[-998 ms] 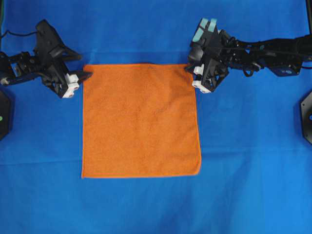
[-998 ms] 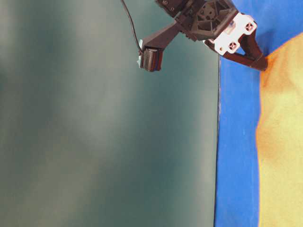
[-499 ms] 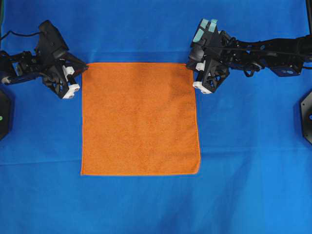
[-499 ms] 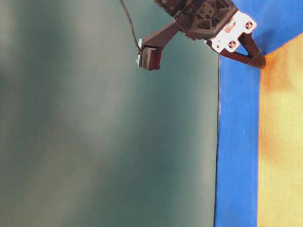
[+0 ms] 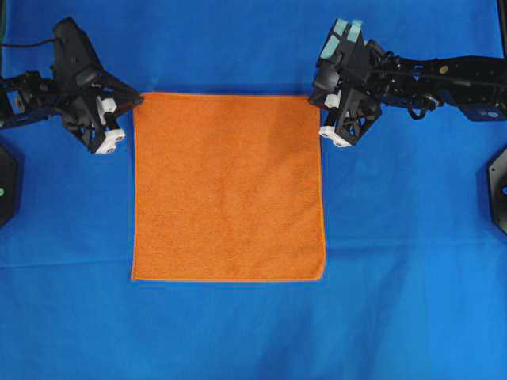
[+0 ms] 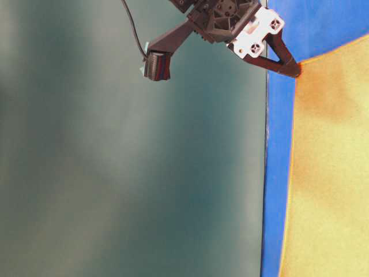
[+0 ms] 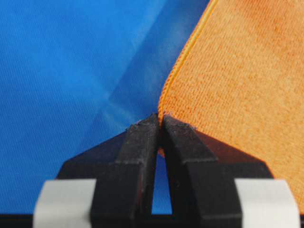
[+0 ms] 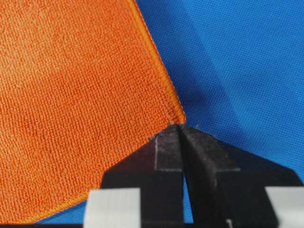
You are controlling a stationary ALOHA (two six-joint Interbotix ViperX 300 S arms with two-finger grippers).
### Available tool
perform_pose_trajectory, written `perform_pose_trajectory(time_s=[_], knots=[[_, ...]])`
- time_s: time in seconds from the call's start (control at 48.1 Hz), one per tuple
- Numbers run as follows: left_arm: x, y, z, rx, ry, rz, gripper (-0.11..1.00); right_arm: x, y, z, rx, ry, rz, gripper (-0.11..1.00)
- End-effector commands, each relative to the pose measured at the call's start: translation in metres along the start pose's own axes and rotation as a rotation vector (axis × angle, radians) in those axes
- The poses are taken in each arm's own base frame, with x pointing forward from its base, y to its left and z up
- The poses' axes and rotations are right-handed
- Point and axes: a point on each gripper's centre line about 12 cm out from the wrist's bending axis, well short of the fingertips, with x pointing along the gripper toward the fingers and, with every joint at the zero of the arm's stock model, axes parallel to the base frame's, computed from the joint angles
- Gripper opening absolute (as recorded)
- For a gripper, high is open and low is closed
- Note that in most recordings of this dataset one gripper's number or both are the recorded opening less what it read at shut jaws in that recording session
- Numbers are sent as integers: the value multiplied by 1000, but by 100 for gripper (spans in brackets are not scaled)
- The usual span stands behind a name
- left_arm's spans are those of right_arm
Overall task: Fold the orange towel.
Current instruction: 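Pull both top corners toward the bottom edge, folding the towel in half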
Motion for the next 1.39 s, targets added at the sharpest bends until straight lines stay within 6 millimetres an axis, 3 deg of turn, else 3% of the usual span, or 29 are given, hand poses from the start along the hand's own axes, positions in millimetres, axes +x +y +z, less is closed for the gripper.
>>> perform_pose_trajectory(time_s=[0.0,0.125,0.395,0.748,1.081,1.372], knots=[[-4,-9,3,21,-20,-27,2,-7,5,11,-3,-40,10,2],[-9,-22,1,47,-18,-71,2,-12,17,12,-23,-47,35,2],[-30,-62,-14,77,35,-210,2,-32,66,13,-61,-33,137,2],[-57,-130,-40,94,120,-447,2,-52,142,-12,-79,50,290,2],[-65,-180,-53,136,198,-568,2,-65,180,-29,-72,89,370,2],[-64,-200,-59,161,240,-594,2,-70,201,-39,-80,109,411,2]])
